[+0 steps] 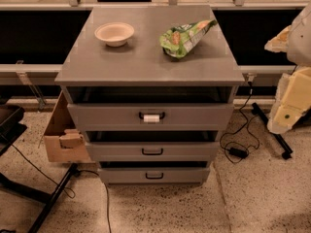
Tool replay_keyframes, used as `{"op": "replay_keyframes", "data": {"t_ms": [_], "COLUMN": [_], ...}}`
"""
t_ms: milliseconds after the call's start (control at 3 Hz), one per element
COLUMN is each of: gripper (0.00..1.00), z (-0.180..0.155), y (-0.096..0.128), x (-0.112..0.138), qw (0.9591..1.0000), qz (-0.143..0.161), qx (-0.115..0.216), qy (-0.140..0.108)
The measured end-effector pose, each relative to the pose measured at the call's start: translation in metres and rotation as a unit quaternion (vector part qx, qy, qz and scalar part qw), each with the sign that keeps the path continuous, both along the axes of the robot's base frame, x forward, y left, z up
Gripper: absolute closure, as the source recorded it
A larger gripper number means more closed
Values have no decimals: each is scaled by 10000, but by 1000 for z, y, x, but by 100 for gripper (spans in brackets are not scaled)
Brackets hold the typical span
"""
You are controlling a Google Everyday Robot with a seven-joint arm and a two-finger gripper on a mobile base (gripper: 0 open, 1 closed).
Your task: Open top drawer
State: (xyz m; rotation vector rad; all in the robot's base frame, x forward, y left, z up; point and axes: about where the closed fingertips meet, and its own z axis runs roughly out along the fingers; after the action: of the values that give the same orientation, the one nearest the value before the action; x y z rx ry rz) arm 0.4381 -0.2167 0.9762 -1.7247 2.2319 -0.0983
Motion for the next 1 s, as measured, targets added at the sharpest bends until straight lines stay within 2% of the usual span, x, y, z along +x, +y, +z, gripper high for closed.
{"op": "replay_keyframes", "data": {"t_ms": [333, 667, 1000], "gripper": [0, 0, 0], "z": [-1, -24, -54], "y": [1, 23, 51], "x": [1, 10, 28], "qw": [10000, 10000, 9995], "qz": [5, 79, 150], "qx": [-1, -22, -267], "qy": [1, 29, 92]}}
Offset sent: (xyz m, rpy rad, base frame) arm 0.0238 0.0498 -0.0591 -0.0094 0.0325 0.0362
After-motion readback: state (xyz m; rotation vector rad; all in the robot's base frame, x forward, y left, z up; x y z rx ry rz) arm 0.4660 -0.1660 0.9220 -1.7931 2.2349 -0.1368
